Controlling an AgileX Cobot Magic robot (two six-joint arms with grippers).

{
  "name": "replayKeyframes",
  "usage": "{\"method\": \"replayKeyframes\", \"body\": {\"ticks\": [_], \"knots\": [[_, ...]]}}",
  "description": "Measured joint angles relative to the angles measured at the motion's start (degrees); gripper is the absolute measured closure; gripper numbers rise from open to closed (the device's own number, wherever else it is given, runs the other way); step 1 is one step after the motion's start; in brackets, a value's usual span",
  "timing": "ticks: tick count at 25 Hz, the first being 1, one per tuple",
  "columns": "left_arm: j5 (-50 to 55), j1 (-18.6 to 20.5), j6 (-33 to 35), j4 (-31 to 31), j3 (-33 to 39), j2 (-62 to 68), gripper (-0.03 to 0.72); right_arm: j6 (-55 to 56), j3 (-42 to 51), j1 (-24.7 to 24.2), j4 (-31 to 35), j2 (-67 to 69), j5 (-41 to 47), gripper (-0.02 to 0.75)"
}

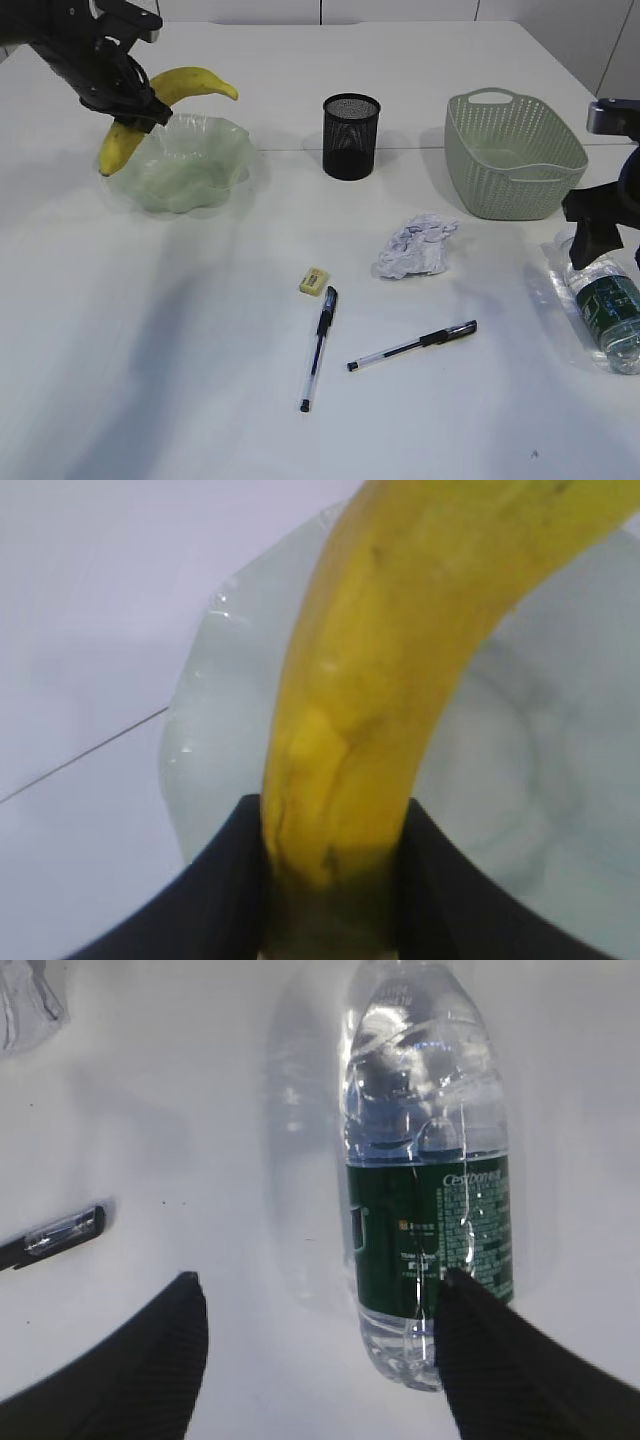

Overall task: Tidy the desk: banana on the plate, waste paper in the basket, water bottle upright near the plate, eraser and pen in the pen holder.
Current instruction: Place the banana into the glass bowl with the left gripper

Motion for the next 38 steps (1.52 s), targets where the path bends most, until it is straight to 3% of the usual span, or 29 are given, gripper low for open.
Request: {"method": "replayKeyframes", "body": {"ticks": [38], "knots": [[-1.08,1.07,-0.04,-4.67,0.0,2.75,0.437,0.0,0.0,0.0,0.0,0.0,-1.32,0.21]]}}
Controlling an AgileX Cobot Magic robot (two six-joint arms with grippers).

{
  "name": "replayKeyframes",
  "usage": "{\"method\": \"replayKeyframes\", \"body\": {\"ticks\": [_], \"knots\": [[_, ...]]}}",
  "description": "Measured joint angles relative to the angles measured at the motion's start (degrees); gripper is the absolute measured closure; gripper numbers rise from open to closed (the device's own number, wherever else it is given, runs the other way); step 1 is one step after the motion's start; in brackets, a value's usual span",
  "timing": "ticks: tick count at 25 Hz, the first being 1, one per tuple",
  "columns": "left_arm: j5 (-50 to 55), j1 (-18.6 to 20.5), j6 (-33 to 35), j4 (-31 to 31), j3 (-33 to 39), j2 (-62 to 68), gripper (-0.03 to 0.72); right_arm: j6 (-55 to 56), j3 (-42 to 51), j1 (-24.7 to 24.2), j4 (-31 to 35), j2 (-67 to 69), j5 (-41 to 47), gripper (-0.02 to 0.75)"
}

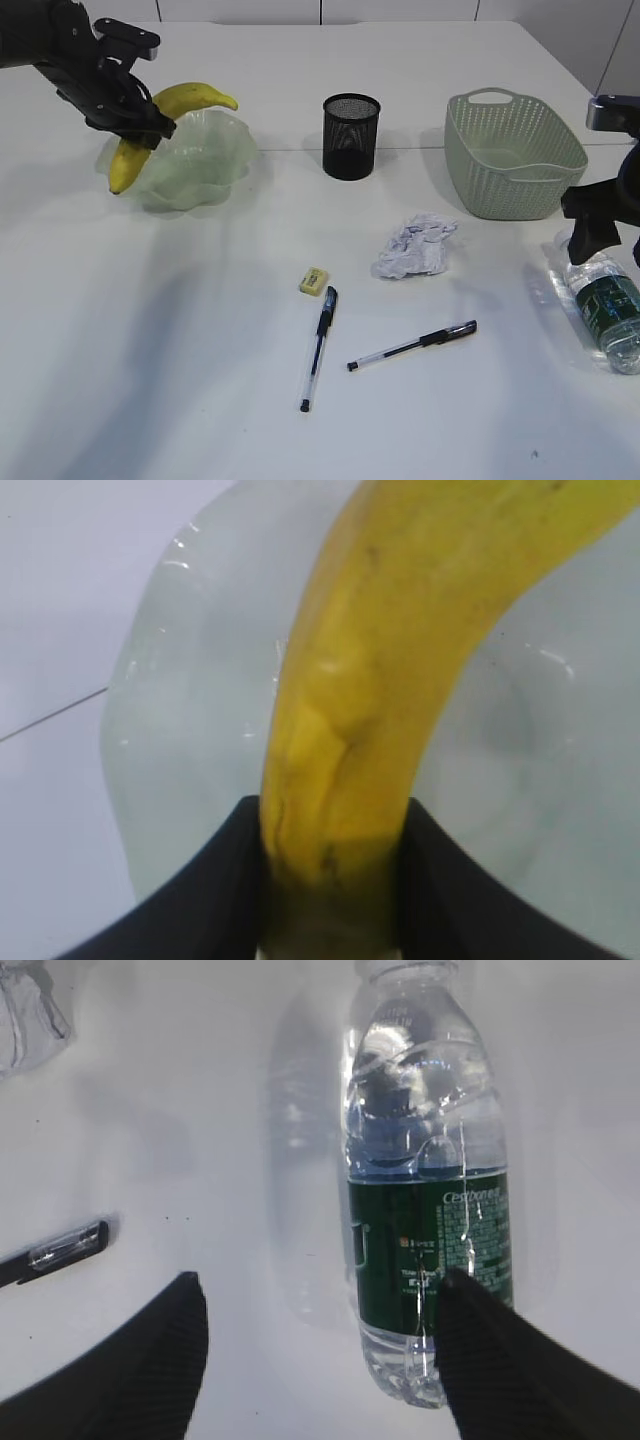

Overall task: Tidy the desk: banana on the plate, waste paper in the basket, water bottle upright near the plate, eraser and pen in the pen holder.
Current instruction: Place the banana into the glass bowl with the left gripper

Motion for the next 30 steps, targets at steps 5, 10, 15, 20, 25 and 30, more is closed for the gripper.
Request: {"method": "replayKeyframes", "body": {"ticks": [5,10,15,20,25,30], "knots": [[-0.71,0.0,0.0,-0.22,0.0,0.0,0.419,0.0,0.0,0.0,0.0,0.0,-0.1,0.21],[-1.19,0.0,0.0,-0.8,0.0,0.0,0.418,0.0,0.0,0.0,-0.54,0.0,-0.22,0.21],[-1.75,0.0,0.0,-1.14,0.0,0.0,0.417,0.0,0.0,0.0,-1.32,0.0,-0.56,0.21],[-2.08,0.0,0.0,-1.59,0.0,0.0,0.414,0.0,0.0,0.0,-1.32,0.0,-0.56,0.21],[-2.71,0.0,0.0,-2.46,0.0,0.0,0.379,0.0,0.0,0.0,-1.32,0.0,-0.56,0.21],[-3.26,0.0,0.0,-2.99,0.0,0.0,0.312,0.0,0.0,0.0,-1.32,0.0,-0.56,0.21]]}}
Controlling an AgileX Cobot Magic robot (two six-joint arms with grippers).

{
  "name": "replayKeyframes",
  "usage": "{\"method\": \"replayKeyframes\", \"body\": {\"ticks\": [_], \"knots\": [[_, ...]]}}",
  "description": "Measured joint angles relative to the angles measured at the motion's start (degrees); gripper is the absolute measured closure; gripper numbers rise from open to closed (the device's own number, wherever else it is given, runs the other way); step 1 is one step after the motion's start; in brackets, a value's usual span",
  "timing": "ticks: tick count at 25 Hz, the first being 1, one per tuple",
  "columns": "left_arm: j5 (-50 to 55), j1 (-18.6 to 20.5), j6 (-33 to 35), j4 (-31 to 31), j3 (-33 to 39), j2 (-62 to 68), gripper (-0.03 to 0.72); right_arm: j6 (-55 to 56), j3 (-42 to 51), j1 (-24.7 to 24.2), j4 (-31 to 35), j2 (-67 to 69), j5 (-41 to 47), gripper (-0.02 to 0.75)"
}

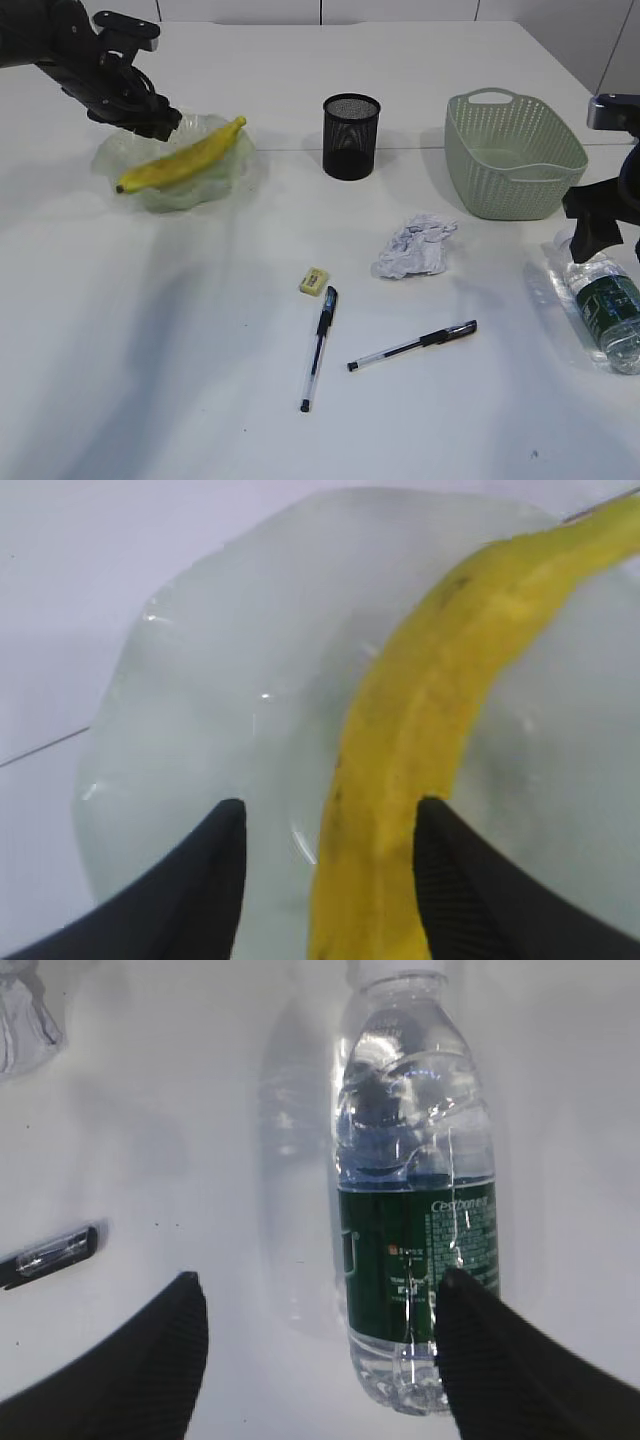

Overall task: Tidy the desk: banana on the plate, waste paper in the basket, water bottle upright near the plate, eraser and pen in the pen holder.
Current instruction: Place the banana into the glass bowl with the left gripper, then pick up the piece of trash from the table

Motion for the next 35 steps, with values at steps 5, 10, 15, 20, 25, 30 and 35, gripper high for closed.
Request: {"method": "replayKeyframes", "body": {"ticks": [5,10,15,20,25,30,35], "knots": [[0.0,0.0,-0.09,-1.02,0.0,0.0,0.272,0.0,0.0,0.0,0.0,0.0,0.0,0.21],[2.64,0.0,-0.09,-1.12,0.0,0.0,0.269,0.0,0.0,0.0,1.15,0.0,0.0,0.21],[3.06,0.0,-0.09,-1.12,0.0,-0.76,0.268,0.0,0.0,0.0,6.05,0.0,-1.43,0.21],[3.14,0.0,-0.09,-1.12,0.0,-2.06,0.268,-2.48,0.0,0.0,15.32,0.0,-5.2,0.21],[3.84,0.0,-0.09,-1.12,0.0,-3.25,0.268,-6.59,0.0,0.0,24.7,1.93,-8.37,0.21],[5.73,0.0,-0.09,-1.12,0.0,-4.49,0.268,-14.6,-1.15,0.0,33.24,6.31,-8.71,0.21],[7.55,0.0,-0.09,-1.12,0.0,-4.96,0.268,-20.34,-6.7,0.94,35.98,9.1,-8.71,0.21]]}}
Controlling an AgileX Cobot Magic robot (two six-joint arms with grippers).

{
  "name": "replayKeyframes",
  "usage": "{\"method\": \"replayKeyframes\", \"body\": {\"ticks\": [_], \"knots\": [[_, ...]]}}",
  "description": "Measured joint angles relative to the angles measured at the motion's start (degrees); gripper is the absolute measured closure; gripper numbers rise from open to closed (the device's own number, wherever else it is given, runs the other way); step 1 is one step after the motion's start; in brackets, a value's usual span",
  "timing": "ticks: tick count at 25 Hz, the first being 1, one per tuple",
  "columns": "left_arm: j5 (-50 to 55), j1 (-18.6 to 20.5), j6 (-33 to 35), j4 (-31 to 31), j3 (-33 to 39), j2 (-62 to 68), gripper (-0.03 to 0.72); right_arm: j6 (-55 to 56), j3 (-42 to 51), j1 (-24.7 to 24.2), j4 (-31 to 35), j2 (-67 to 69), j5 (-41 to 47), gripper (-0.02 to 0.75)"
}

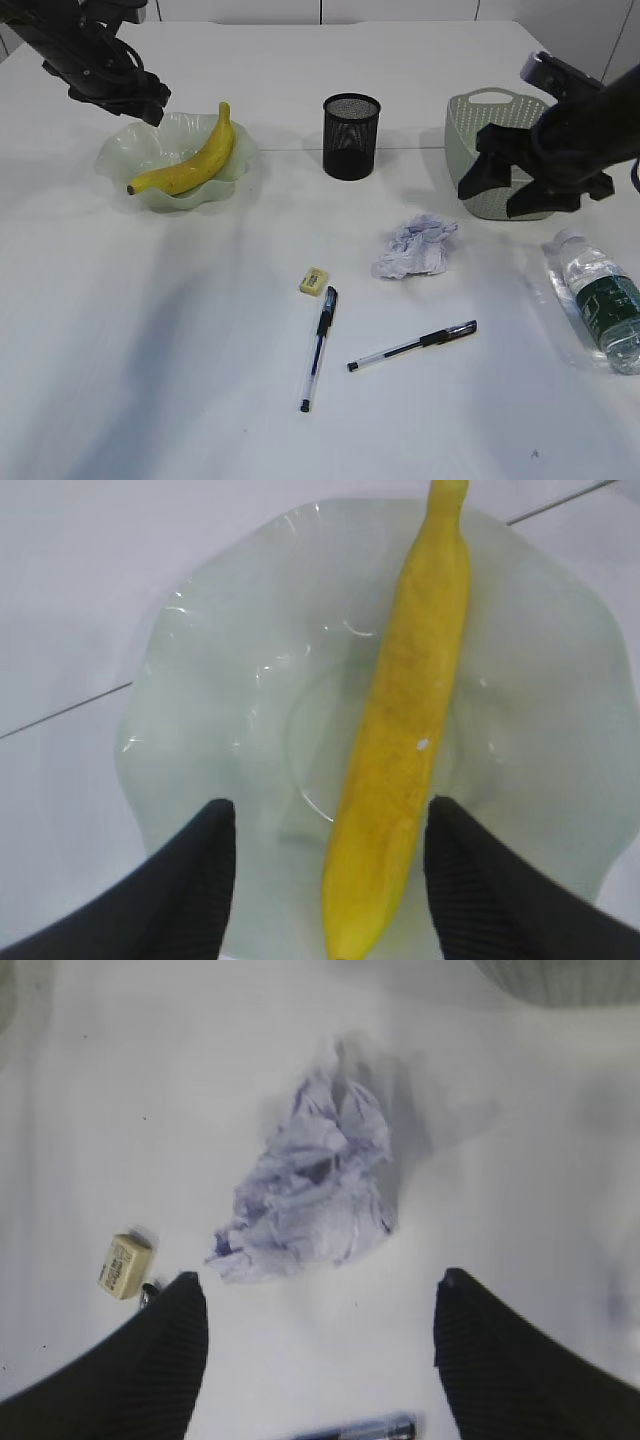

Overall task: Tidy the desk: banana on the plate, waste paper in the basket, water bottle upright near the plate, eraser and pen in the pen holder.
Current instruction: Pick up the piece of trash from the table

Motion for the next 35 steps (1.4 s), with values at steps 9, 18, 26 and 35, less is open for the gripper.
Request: {"method": "replayKeyframes", "body": {"ticks": [9,18,26,35], "knots": [[2.82,0.0,0.0,0.0,0.0,-0.1,0.268,-2.45,-14.65,9.81,-17.43,7.06,5.87,0.21],[3.74,0.0,0.0,0.0,0.0,-0.1,0.268,-6.92,-27.77,12.79,-26.77,15.9,15.83,0.21],[4.33,0.0,0.0,0.0,0.0,-0.1,0.268,-21.57,-29.56,12.79,-31.82,16.43,15.82,0.21],[5.78,0.0,0.0,0.0,0.0,-0.1,0.268,-29.28,-29.56,12.79,-31.31,16.43,15.72,0.21]]}}
